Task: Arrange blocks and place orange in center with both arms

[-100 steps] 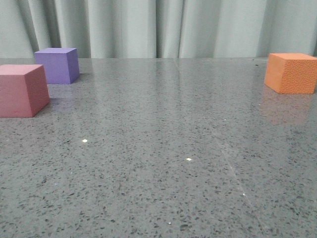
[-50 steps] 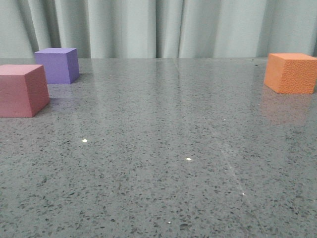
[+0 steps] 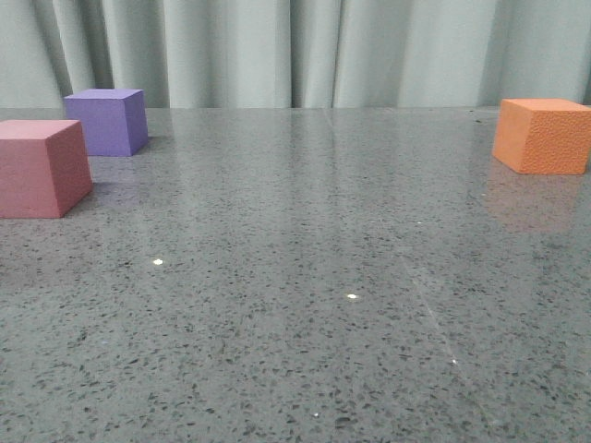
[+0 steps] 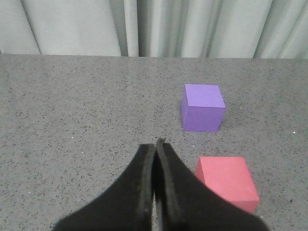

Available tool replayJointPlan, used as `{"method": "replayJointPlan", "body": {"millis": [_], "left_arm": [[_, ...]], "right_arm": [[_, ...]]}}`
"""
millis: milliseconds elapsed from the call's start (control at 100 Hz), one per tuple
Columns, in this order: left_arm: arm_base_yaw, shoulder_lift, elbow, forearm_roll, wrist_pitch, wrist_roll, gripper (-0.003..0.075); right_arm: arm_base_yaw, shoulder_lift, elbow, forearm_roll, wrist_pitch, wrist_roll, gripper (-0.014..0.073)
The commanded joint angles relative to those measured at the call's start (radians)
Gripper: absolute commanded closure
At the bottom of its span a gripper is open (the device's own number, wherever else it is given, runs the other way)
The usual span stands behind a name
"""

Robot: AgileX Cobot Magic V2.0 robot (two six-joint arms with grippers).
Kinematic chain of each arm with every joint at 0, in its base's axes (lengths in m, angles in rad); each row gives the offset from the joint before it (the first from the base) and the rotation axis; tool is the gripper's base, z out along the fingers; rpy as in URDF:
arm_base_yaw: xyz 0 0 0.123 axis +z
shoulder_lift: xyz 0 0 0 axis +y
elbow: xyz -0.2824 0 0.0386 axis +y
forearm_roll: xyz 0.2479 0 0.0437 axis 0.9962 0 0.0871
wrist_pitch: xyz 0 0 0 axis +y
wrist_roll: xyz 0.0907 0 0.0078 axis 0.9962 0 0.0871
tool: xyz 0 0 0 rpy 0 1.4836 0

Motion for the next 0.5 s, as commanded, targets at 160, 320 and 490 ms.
{"method": "replayJointPlan", "body": {"millis": [160,320,490], "left_arm": [[0.002,0.042,-0.065,-0.032,-0.065,-0.001,0.0398],[0.002,0.042,-0.065,-0.034,-0.065,-0.001,0.0059],[0.002,0.042,-0.065,-0.034,-0.066,-0.001,0.0026]], "right_arm": [[-0.006,0.011,-0.038,0.011,-0.056,-0.005,0.0278],[-0.006,0.011,-0.038,0.012,-0.05,-0.005,-0.0021],[-0.006,0.011,-0.047,0.012,-0.009,-0.005,0.0005]]}}
